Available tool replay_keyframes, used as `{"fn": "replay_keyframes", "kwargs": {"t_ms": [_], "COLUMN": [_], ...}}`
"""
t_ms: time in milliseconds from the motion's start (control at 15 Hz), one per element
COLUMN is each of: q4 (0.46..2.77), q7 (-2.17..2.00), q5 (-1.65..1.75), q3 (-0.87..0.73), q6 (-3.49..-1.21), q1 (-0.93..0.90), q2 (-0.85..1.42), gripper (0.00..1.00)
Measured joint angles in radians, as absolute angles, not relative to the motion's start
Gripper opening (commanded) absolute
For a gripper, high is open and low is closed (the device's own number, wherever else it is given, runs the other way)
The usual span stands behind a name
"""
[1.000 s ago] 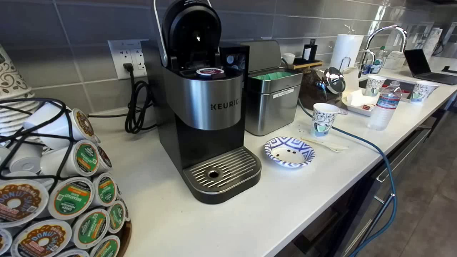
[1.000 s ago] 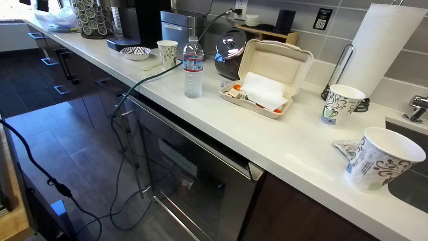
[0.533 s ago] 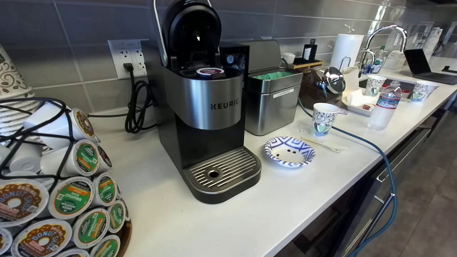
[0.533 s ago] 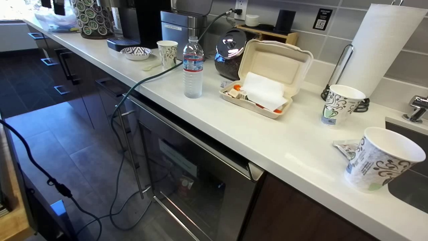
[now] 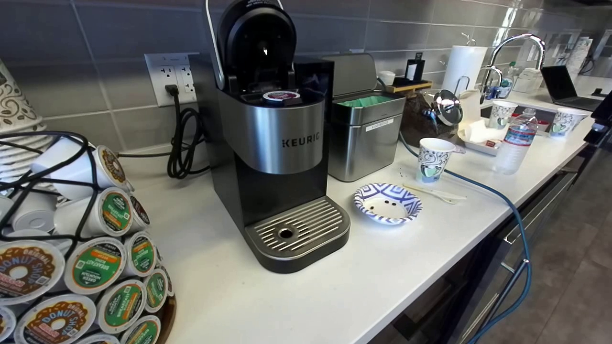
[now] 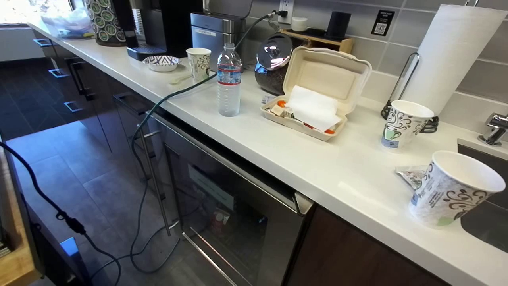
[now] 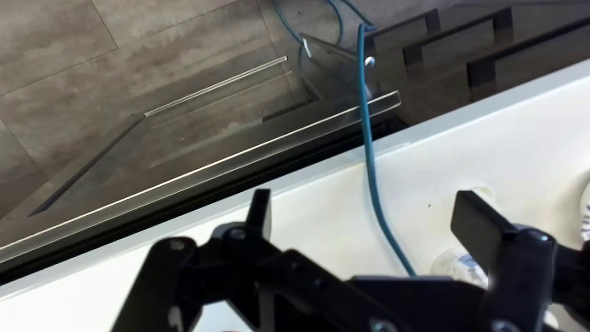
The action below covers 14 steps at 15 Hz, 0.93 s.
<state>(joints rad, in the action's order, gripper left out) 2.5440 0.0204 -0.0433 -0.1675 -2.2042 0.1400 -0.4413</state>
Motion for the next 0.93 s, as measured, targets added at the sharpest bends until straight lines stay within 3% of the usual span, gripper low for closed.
{"fn": "replay_keyframes", "kwargs": {"t_ms": [667,933], "q4": [2.578,2.645], "q7": [-0.117,-0.130], "q5": [-0.037,-0.188], "q3": [-0.162,-0.170], "q6": [-2.357,-2.581], "q1": [0.233,0.206], "q2": [-0.494,-0.494], "gripper": [1.00,1.00]}}
